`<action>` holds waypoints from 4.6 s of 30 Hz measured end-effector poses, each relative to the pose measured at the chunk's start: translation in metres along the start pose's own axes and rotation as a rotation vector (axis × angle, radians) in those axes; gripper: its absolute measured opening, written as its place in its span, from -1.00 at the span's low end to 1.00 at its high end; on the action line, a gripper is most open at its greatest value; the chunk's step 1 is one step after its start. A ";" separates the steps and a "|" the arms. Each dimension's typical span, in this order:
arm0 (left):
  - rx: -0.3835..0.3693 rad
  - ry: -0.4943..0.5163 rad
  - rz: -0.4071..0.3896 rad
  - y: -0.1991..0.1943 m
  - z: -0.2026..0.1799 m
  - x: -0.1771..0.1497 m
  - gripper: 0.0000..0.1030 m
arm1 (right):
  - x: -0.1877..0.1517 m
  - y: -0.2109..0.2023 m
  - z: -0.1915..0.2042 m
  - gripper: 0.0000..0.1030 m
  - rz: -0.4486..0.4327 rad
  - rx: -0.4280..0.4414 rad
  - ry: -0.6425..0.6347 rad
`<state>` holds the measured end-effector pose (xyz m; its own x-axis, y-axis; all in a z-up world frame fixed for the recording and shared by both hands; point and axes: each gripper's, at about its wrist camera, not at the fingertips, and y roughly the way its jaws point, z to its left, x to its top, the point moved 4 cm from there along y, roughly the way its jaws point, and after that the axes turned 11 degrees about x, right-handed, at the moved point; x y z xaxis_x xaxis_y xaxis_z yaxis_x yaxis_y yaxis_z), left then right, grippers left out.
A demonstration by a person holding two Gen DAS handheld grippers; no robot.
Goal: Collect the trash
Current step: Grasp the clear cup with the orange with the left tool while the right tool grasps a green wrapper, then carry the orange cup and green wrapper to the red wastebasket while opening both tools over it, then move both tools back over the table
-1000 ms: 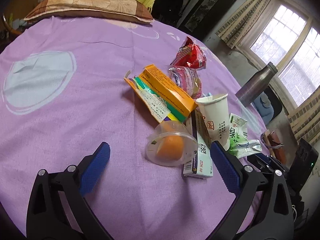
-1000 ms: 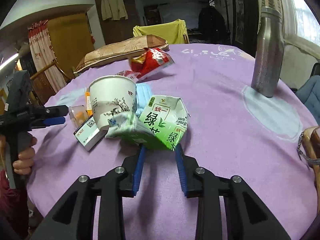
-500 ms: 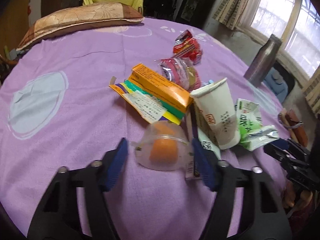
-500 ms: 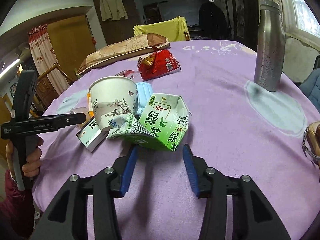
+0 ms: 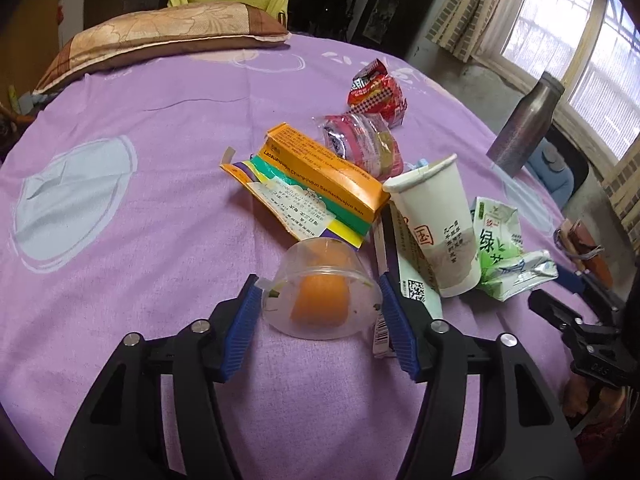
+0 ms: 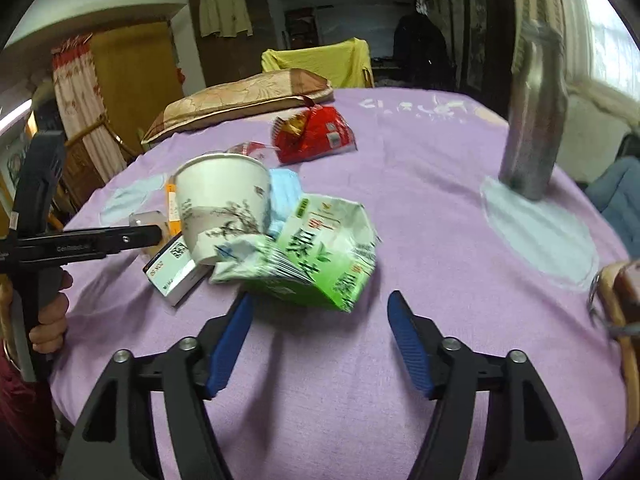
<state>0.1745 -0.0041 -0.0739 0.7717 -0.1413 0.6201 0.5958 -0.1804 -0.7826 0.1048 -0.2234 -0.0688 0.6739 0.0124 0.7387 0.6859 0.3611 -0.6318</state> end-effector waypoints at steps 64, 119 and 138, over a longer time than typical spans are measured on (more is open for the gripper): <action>-0.384 0.363 -0.212 -0.148 -0.250 -0.055 0.09 | -0.209 -0.316 -0.137 -0.89 -0.256 -0.359 0.386; -0.375 0.500 -0.181 -0.123 -0.363 -0.105 0.87 | -0.213 -0.339 -0.129 0.89 -0.423 -0.456 0.331; 0.004 0.068 -0.108 -0.053 -0.075 -0.012 0.87 | -0.094 -0.216 -0.030 0.89 -0.356 -0.226 0.024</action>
<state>0.1168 -0.0656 -0.0354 0.6860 -0.1863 0.7033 0.6759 -0.1947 -0.7108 -0.0986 -0.3303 -0.0086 0.3885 -0.0993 0.9161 0.9182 0.1251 -0.3758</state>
